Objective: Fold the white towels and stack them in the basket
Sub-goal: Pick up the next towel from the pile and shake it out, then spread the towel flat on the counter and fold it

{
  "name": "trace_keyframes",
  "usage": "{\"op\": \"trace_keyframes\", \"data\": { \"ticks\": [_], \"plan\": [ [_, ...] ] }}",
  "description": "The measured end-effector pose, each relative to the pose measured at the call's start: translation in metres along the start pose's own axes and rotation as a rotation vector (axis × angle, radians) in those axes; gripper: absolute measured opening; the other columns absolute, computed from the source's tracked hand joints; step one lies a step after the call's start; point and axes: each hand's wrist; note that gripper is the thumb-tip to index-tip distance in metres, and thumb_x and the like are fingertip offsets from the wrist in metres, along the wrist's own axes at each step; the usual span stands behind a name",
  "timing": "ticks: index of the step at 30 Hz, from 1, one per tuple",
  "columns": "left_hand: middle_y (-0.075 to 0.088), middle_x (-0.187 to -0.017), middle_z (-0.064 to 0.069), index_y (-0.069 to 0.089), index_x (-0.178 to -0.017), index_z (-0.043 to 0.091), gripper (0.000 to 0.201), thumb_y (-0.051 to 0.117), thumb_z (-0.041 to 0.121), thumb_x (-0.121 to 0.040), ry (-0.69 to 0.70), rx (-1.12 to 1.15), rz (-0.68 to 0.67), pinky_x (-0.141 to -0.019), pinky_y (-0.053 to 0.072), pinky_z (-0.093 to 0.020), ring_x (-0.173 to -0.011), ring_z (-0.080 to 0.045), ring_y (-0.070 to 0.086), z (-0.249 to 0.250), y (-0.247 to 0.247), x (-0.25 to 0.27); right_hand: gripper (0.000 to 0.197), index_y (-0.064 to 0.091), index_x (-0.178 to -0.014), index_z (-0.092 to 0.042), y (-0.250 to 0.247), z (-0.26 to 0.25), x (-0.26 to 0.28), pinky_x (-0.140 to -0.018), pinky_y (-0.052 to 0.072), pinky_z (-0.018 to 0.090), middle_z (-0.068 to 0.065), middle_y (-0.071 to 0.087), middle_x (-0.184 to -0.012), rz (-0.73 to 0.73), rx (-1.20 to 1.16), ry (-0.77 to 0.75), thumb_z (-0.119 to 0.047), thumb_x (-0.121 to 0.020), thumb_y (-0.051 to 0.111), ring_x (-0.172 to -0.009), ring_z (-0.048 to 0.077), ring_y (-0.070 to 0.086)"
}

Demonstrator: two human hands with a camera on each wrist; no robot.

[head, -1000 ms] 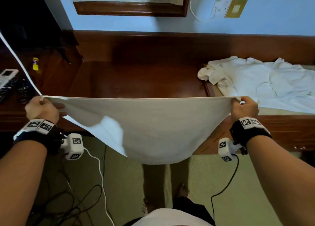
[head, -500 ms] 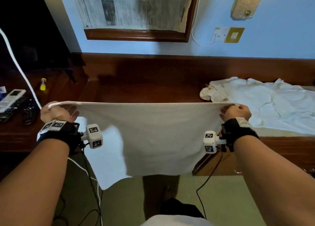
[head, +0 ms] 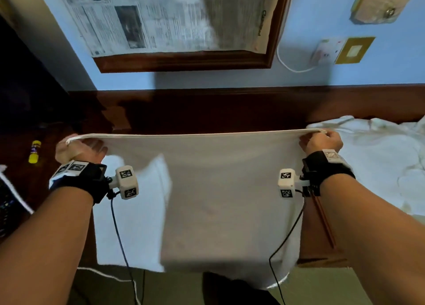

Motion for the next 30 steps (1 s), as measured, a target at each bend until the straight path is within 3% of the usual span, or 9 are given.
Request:
{"op": "trace_keyframes", "data": {
  "ticks": [2, 6, 8, 9, 11, 13, 17, 21, 30],
  "plan": [
    [0.036, -0.160, -0.005, 0.028, -0.153, 0.013, 0.046, 0.017, 0.024, -0.110, -0.042, 0.013, -0.080, -0.106, 0.042, -0.030, -0.140, -0.019, 0.044, 0.001, 0.023, -0.030, 0.024, 0.064, -0.097, -0.019, 0.029, -0.001, -0.024, -0.068, 0.062, 0.044, 0.015, 0.071, -0.095, -0.009, 0.009, -0.008, -0.007, -0.091, 0.043, -0.077, 0.030, 0.072],
    [0.063, -0.132, 0.005, 0.057, -0.112, 0.032, 0.019, 0.042, 0.030, -0.100, 0.010, -0.083, -0.059, -0.097, 0.046, -0.036, -0.098, -0.007, 0.064, -0.003, 0.078, -0.079, 0.019, 0.061, -0.091, -0.030, 0.075, 0.022, -0.090, -0.076, 0.061, 0.046, 0.015, 0.071, -0.101, -0.031, 0.101, -0.079, -0.016, -0.083, 0.051, -0.086, 0.029, 0.071],
    [0.063, -0.130, 0.009, 0.055, -0.123, 0.033, 0.032, 0.048, 0.039, -0.092, 0.033, -0.198, -0.118, -0.102, 0.038, -0.044, -0.107, -0.010, 0.064, -0.031, 0.086, -0.103, 0.032, 0.060, -0.110, -0.033, 0.081, 0.052, -0.109, -0.092, 0.056, 0.037, 0.009, 0.068, -0.113, -0.088, 0.274, -0.113, -0.024, -0.079, 0.056, -0.099, 0.024, 0.067],
    [0.060, -0.135, 0.007, 0.050, -0.133, 0.035, 0.040, 0.047, 0.040, -0.094, 0.024, -0.281, -0.153, -0.104, 0.035, -0.046, -0.114, -0.013, 0.063, -0.055, 0.087, -0.113, 0.041, 0.057, -0.125, -0.027, 0.078, 0.069, -0.104, -0.093, 0.051, 0.027, 0.006, 0.064, -0.120, -0.158, 0.368, -0.123, -0.024, -0.084, 0.058, -0.104, 0.020, 0.062],
    [0.057, -0.142, -0.003, 0.043, -0.144, 0.036, 0.052, 0.056, 0.037, -0.094, 0.070, -0.626, -0.201, -0.106, 0.039, -0.047, -0.124, -0.024, 0.060, -0.106, 0.081, -0.118, 0.048, 0.046, -0.142, -0.017, 0.058, 0.112, -0.083, -0.096, 0.045, 0.025, 0.004, 0.054, -0.132, -0.355, 0.664, -0.162, -0.022, -0.096, 0.058, -0.117, 0.018, 0.053],
    [0.046, -0.153, -0.009, 0.038, -0.153, 0.029, 0.067, 0.067, 0.037, -0.093, 0.100, -1.091, -0.350, -0.113, 0.037, -0.048, -0.140, -0.031, 0.044, -0.164, 0.054, -0.109, 0.053, 0.041, -0.148, -0.019, 0.025, 0.157, -0.052, -0.112, 0.036, 0.039, 0.008, 0.039, -0.153, -0.601, 1.005, -0.255, -0.028, -0.098, 0.058, -0.138, 0.026, 0.040],
    [-0.019, -0.166, 0.011, -0.011, -0.150, 0.058, 0.086, 0.042, 0.080, -0.087, 0.019, -1.940, -0.629, -0.119, 0.009, -0.066, -0.154, -0.030, -0.010, -0.223, -0.011, -0.064, 0.075, -0.007, -0.155, -0.040, -0.041, 0.208, -0.013, -0.119, 0.004, 0.057, 0.000, -0.023, -0.163, -0.935, 1.673, -0.311, -0.064, -0.097, 0.034, -0.151, 0.032, -0.014],
    [-0.037, -0.158, 0.018, -0.026, -0.140, 0.065, 0.092, 0.028, 0.095, -0.071, -0.013, -2.027, -0.618, -0.115, 0.010, -0.071, -0.151, -0.035, -0.019, -0.224, -0.018, -0.072, 0.079, -0.024, -0.148, -0.047, -0.035, 0.209, -0.025, -0.115, -0.002, 0.069, -0.007, -0.042, -0.154, -0.984, 1.758, -0.314, -0.074, -0.091, 0.023, -0.145, 0.032, -0.031],
    [-0.020, -0.166, 0.014, -0.008, -0.152, 0.055, 0.092, 0.042, 0.084, -0.080, 0.110, -1.909, -0.613, -0.119, 0.004, -0.066, -0.154, -0.027, -0.014, -0.212, 0.027, -0.114, 0.074, -0.004, -0.156, -0.039, 0.047, 0.201, -0.057, -0.116, -0.006, 0.066, -0.001, -0.026, -0.162, -0.951, 1.701, -0.369, -0.064, -0.096, 0.034, -0.148, 0.034, -0.025]
  ]
}}
Point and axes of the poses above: each hand's wrist, its own x-axis away from the middle knuckle, its own y-axis out of the palm, z = x × y
